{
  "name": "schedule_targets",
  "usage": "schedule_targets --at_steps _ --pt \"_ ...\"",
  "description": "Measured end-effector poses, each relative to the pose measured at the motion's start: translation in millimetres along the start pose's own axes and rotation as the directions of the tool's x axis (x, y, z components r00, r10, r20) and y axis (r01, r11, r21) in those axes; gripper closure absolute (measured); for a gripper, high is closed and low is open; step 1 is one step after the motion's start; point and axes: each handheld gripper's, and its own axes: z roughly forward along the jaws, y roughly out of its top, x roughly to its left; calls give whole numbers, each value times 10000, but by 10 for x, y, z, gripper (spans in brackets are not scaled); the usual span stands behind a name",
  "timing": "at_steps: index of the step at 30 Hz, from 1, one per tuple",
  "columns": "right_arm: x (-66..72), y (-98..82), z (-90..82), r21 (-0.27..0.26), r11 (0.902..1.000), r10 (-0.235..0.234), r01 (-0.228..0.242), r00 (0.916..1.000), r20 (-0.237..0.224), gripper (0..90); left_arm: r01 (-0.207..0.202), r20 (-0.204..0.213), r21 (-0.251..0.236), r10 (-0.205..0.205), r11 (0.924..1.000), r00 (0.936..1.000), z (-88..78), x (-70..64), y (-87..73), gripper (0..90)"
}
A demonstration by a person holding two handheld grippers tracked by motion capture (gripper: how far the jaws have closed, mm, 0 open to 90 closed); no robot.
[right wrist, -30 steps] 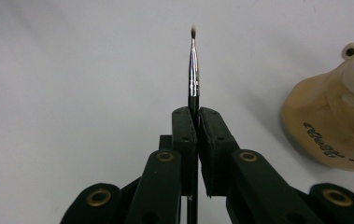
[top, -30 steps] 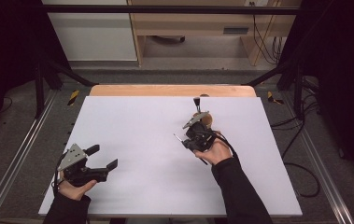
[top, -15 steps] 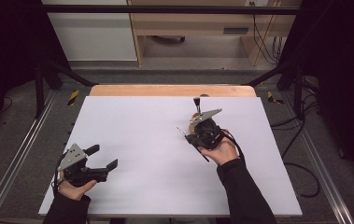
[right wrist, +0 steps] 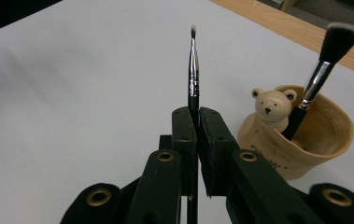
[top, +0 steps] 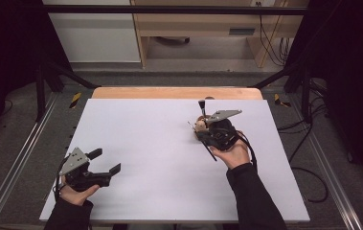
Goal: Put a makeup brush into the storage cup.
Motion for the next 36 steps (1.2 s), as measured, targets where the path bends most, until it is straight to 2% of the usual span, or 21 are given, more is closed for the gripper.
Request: schedule_targets --at_steps 9,20,28,36 --pt "-67 -11 -97 -276 9995 182 -178 9997 141 859 9 -17 -27 -9 10000 10000 -9 3 1 73" --pt "-171 -24 -231 -1063 9937 400 -348 9981 471 859 7 -26 -15 -7 10000 10000 -12 2 0 73" --pt "-222 12 -297 -1752 9825 790 -633 9933 840 859 14 -22 7 -14 10000 10000 -12 5 0 74" --pt "-279 58 -315 -2319 9685 1220 -911 9849 1225 859 22 -15 -30 -22 10000 10000 -9 4 -1 74"
